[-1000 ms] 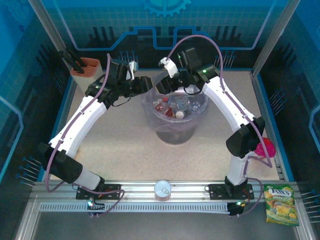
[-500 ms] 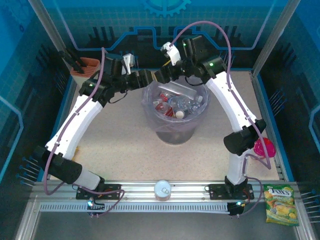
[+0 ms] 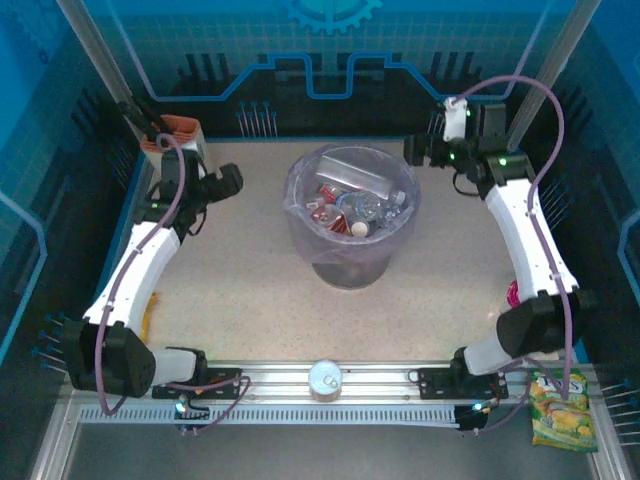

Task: Put the plastic bottles in the bin

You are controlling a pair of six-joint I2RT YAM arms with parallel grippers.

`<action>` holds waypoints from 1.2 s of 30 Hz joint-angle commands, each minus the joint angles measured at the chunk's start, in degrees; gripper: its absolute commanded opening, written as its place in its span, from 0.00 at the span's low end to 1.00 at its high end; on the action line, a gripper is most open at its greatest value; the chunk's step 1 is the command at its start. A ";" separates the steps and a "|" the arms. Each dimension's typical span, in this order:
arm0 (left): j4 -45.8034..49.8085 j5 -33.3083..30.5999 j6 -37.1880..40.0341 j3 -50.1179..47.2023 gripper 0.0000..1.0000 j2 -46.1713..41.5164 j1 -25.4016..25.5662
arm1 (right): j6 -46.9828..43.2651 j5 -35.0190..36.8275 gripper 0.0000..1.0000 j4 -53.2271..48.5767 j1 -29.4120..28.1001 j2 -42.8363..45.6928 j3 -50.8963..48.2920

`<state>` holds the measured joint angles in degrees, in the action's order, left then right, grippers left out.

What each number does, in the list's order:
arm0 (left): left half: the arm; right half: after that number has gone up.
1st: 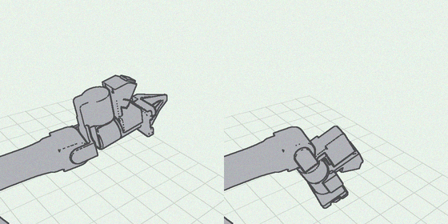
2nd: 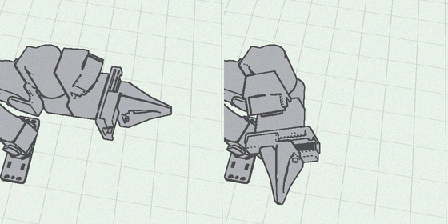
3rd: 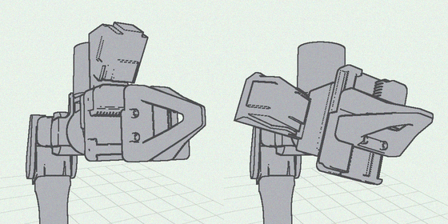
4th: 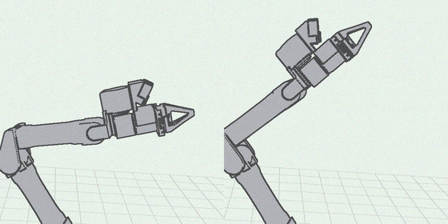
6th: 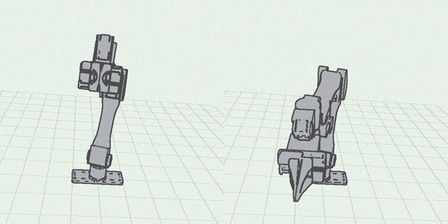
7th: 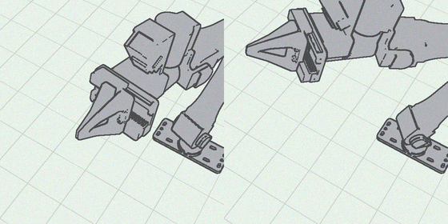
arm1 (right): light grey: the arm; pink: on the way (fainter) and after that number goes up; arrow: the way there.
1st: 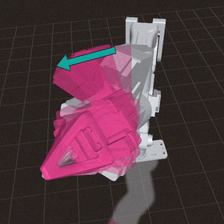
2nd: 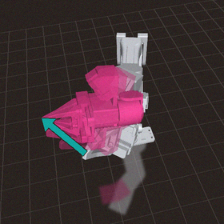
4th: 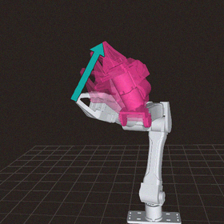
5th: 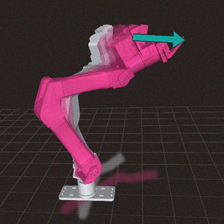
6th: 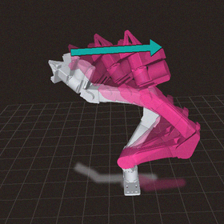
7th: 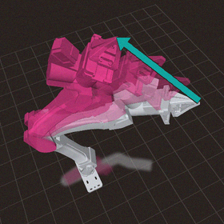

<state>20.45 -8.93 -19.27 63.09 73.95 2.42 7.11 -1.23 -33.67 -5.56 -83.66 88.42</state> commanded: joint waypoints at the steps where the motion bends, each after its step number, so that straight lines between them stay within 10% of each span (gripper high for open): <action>1: -14.90 -6.83 3.06 -9.41 0.99 -2.30 -1.28 | 0.02 12.70 1.00 10.09 1.15 4.79 -11.65; 12: -38.44 -2.83 8.00 -25.53 0.99 2.69 -1.89 | 2.58 15.88 1.00 25.90 4.91 7.46 -36.76; 36: -49.71 -0.03 12.10 -24.06 0.99 11.43 -1.81 | -3.08 13.98 1.00 60.90 2.90 -4.72 -52.43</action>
<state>-26.33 -10.61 -8.62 36.80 84.88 1.17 5.74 13.47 21.41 -1.41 -88.23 35.94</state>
